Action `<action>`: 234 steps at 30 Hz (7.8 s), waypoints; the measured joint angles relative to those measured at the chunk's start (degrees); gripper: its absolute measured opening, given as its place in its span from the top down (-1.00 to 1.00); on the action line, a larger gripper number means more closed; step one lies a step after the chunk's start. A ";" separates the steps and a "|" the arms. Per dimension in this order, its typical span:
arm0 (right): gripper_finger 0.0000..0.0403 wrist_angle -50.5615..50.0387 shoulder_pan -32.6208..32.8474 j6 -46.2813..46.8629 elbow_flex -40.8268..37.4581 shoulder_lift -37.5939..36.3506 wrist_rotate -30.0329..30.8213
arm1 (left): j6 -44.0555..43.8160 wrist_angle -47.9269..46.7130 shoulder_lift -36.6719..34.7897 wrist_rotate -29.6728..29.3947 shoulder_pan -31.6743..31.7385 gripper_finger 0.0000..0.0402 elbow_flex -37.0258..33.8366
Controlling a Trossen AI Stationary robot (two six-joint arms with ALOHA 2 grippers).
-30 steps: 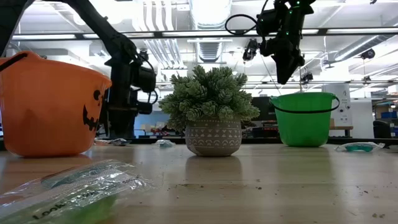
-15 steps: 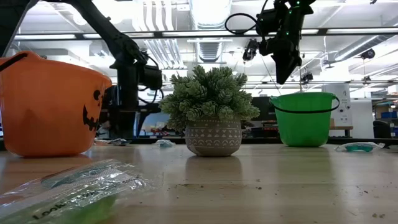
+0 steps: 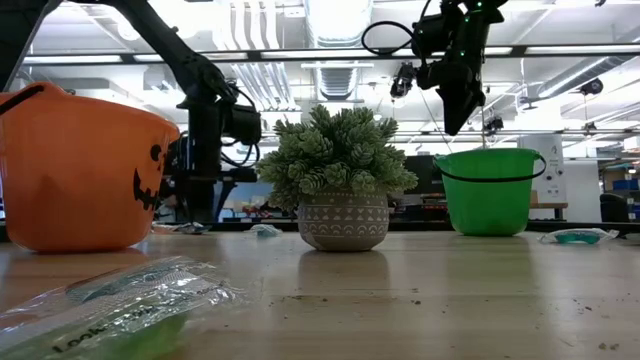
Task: Sort candy
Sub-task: Put the white chocolate into the green bucket
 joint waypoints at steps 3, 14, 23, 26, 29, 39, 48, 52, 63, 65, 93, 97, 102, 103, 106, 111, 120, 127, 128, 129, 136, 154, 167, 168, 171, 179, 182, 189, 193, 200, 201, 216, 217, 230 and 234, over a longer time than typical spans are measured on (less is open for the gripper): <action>0.32 -0.01 0.00 0.00 0.01 0.00 -0.01 | 0.00 -0.01 0.00 -1.41 -0.11 0.10 0.00; 0.32 -0.15 0.00 0.87 0.00 0.00 -0.01 | 0.00 -0.01 0.00 -5.99 -0.97 0.10 0.00; 0.32 -0.57 0.00 0.98 0.00 0.00 -0.01 | 0.55 0.00 0.00 -5.56 -1.40 0.10 0.00; 0.32 -0.57 0.00 1.02 0.00 0.00 -0.01 | 1.44 -0.01 0.00 -5.45 -1.40 0.10 0.00; 0.32 -0.55 0.00 1.07 0.00 0.00 -0.01 | 1.49 0.02 0.00 -5.46 -1.40 0.10 0.00; 0.32 -0.59 0.00 1.15 0.00 0.00 -0.01 | 1.35 0.00 0.00 -6.78 -0.42 0.10 -0.48; 0.32 -0.94 0.00 1.51 0.00 0.00 -0.01 | -0.96 0.26 0.37 -8.79 0.10 0.10 -0.85; 0.32 -0.95 0.00 1.53 0.00 0.00 -0.01 | -1.03 0.55 2.18 -8.38 0.13 0.10 -0.85; 0.32 -0.93 0.00 1.53 0.00 0.00 -0.01 | -0.03 1.83 4.44 -9.00 0.09 0.15 -0.76; 0.32 -0.91 0.00 1.53 0.00 0.00 -0.01 | 1.02 2.10 4.44 -9.26 0.11 0.23 -0.76; 0.32 -0.76 0.00 1.33 0.00 0.00 -0.01 | 12.00 2.64 -2.13 -10.98 -3.23 0.96 -0.79; 0.32 -0.61 0.00 1.33 0.00 0.00 -0.01 | 15.65 3.08 -5.10 -12.74 -4.47 0.96 -0.79; 0.32 -0.58 0.00 1.30 0.00 0.00 -0.01 | 20.14 6.42 -9.70 -13.79 -4.94 0.96 -0.79; 0.32 -0.57 0.00 1.12 0.00 0.00 -0.01 | 21.34 7.36 -10.76 -13.86 -4.94 0.96 -0.79; 0.32 -0.37 0.00 0.24 0.00 0.00 -0.01 | 23.69 9.40 -13.94 -13.86 -4.99 0.96 -0.79; 0.32 0.59 0.00 -0.12 0.00 0.00 -0.01 | 27.98 10.02 -18.26 -11.78 -5.59 0.96 -0.79; 0.32 2.40 0.00 0.01 0.00 0.00 -0.02 | 42.43 11.71 -25.00 -8.48 -8.68 0.96 -0.79; 0.32 7.52 0.00 4.83 0.00 0.00 -7.97 | 53.78 13.77 -28.71 -1.47 -10.92 0.96 -0.79; 0.32 8.97 0.02 6.69 0.00 0.00 -10.04 | 55.20 14.24 -29.07 0.09 -11.18 0.96 -0.79; 0.32 10.59 0.02 8.71 0.00 0.00 -12.06 | 56.28 14.40 -29.40 1.47 -11.38 0.96 -0.79; 0.32 24.89 2.17 19.77 0.00 0.00 -23.26 | 61.43 15.21 -31.08 6.96 -12.41 0.96 -0.76; 0.03 52.34 14.31 35.85 0.01 0.06 -15.59 | 66.79 21.35 -32.92 16.41 -12.50 0.96 -0.74; 0.03 62.86 20.61 39.55 0.00 4.29 -8.49 | 67.47 28.91 -32.92 21.82 -13.05 0.96 -0.74; 0.03 64.26 21.04 39.80 0.00 4.76 -8.43 | 67.54 28.84 -32.92 21.83 -13.05 0.96 -0.74; 0.03 66.09 21.85 40.61 0.00 5.52 -8.54 | 67.54 28.77 -32.87 21.66 -13.00 0.96 -0.74; 0.03 68.14 22.14 41.14 0.00 7.80 -8.35 | 67.47 28.74 -32.85 21.70 -13.05 0.96 -0.74; 0.03 69.79 22.14 42.03 0.00 8.94 -8.34 | 67.43 28.73 -32.85 22.33 -13.15 0.96 -0.74; 0.03 71.57 21.95 41.46 2.69 11.45 -6.84 | 67.41 28.74 -32.83 22.60 -13.18 0.96 -0.74; 0.05 71.07 21.75 42.02 3.90 13.00 -6.97 | 67.52 28.71 -32.83 22.58 -13.25 0.96 -0.74; 0.30 71.13 21.77 42.15 4.04 13.42 -6.98 | 67.54 28.61 -32.76 22.56 -13.22 0.96 -0.74; 0.37 71.17 21.78 42.10 4.05 13.42 -7.02 | 67.54 28.64 -32.76 22.56 -13.23 0.96 -0.74; 0.90 70.97 21.75 39.95 4.11 13.42 -7.18 | 69.01 28.23 -32.76 22.14 -13.18 0.69 0.12; 0.90 70.91 21.75 39.93 4.15 13.36 -7.18 | 69.17 28.12 -32.76 22.30 -13.16 0.63 0.50; 0.91 64.64 21.70 37.52 4.04 11.90 -6.85 | 76.39 14.20 -32.27 23.69 -13.18 0.11 6.99; 0.91 61.21 21.70 36.93 4.04 11.64 -6.87 | 76.60 13.45 -32.30 23.61 -13.18 0.10 6.78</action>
